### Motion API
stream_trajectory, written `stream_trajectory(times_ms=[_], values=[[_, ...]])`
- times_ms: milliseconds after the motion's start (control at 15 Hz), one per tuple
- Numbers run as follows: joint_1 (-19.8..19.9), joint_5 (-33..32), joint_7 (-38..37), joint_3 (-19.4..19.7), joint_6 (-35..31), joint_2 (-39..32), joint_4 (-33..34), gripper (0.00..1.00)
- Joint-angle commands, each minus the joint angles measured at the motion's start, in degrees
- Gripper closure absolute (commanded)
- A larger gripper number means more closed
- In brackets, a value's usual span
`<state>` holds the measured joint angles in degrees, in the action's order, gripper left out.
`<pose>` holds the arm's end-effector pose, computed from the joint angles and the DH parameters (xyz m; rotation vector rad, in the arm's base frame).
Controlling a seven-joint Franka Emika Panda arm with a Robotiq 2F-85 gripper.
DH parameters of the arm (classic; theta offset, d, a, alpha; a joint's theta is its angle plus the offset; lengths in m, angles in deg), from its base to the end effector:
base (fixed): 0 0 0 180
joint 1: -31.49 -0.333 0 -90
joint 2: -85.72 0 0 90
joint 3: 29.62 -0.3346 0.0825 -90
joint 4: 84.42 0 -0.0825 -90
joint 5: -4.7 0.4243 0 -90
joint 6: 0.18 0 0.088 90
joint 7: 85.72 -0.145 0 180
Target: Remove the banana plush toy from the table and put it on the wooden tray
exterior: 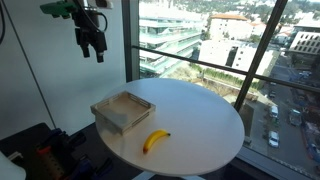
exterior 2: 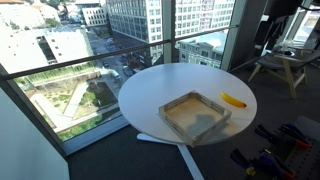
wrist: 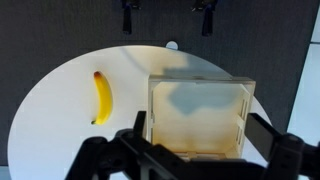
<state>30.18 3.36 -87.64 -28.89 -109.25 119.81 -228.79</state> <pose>0.3923 0.0015 0.4398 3.1260 -0.0207 -0.0325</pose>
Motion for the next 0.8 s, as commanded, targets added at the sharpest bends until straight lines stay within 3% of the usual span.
stream_trajectory(times_ms=[0,733], values=[[0.73,0.12,0.38,-0.29,-0.12,-0.30,0.54,0.00],[1.25,-0.17,0.99,0.19,-6.24,-6.54,4.91,0.00]])
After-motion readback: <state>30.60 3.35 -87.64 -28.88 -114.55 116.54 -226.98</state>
